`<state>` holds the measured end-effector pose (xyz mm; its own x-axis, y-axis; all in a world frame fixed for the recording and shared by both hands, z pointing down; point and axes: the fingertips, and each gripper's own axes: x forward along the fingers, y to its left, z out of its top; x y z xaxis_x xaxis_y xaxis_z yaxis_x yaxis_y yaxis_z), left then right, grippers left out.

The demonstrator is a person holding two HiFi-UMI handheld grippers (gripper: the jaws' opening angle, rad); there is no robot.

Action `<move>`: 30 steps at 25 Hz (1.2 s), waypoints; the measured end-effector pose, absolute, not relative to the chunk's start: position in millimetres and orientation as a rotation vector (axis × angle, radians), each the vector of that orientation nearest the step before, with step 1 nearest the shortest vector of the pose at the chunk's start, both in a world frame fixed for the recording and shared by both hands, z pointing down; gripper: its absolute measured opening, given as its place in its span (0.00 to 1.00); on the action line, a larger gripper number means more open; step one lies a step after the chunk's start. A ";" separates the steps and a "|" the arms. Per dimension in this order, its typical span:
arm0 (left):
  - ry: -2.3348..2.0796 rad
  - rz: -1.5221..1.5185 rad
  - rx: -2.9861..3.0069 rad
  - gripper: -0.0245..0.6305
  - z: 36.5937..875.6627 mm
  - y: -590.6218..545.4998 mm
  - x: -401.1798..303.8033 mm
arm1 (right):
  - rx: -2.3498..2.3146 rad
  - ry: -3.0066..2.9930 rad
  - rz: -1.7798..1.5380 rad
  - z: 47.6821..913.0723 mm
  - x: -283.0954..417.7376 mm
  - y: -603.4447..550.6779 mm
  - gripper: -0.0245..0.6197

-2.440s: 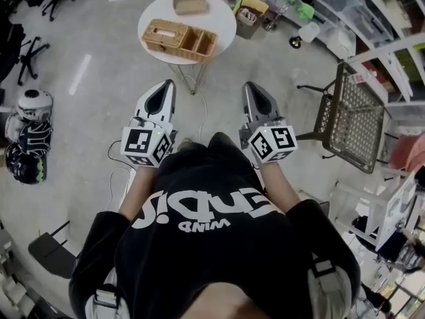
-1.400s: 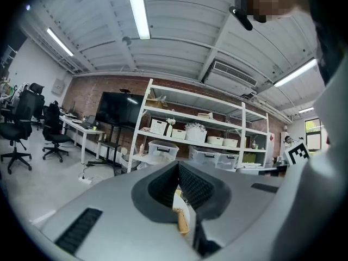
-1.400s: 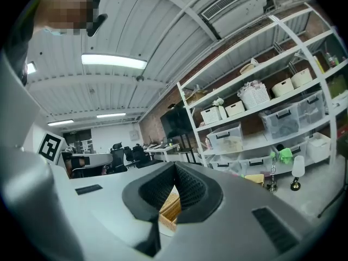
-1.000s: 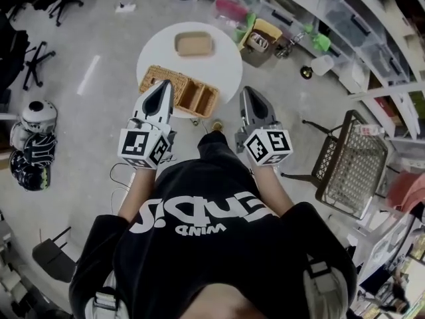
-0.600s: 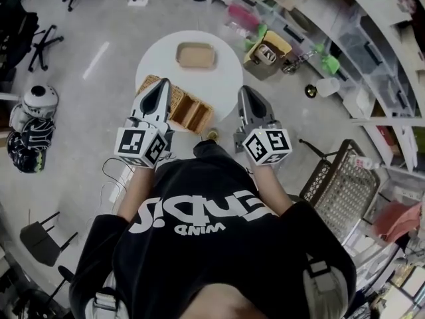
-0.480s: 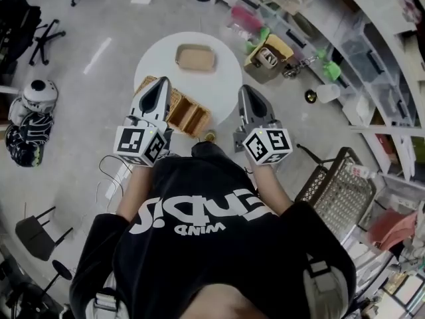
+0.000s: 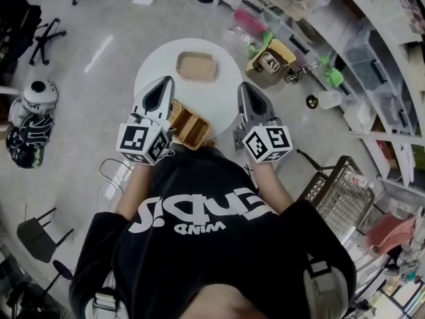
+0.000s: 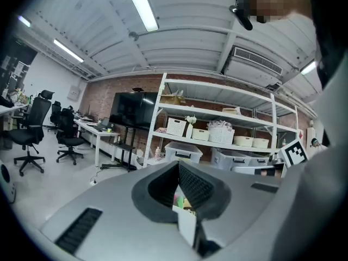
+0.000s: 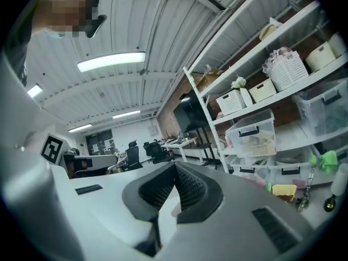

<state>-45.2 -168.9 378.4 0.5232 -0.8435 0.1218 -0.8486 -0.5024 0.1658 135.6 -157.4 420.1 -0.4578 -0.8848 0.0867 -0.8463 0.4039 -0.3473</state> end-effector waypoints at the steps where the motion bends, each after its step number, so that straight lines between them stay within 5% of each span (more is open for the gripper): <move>1: -1.423 0.042 2.568 0.04 378.9 -172.9 -44.0 | -1.584 2.536 -0.526 421.5 134.5 -160.4 0.04; 8: -1.351 0.068 2.599 0.04 386.5 -195.5 -50.8 | -1.598 2.563 -0.555 430.2 112.5 -177.7 0.13; 15: -1.307 0.075 2.604 0.04 393.2 -210.4 -53.8 | -1.583 2.555 -0.631 447.1 99.3 -197.9 0.48; 30: -1.300 0.110 2.551 0.04 421.2 -228.4 -62.7 | -1.625 2.602 -0.996 582.2 82.6 -258.1 0.53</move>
<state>-62.7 -228.4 421.2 0.5934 -0.7819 0.1909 -0.8029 -0.5584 0.2088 82.6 -258.1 582.2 -0.4896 -0.7858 0.3779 -0.8373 0.3026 -0.4553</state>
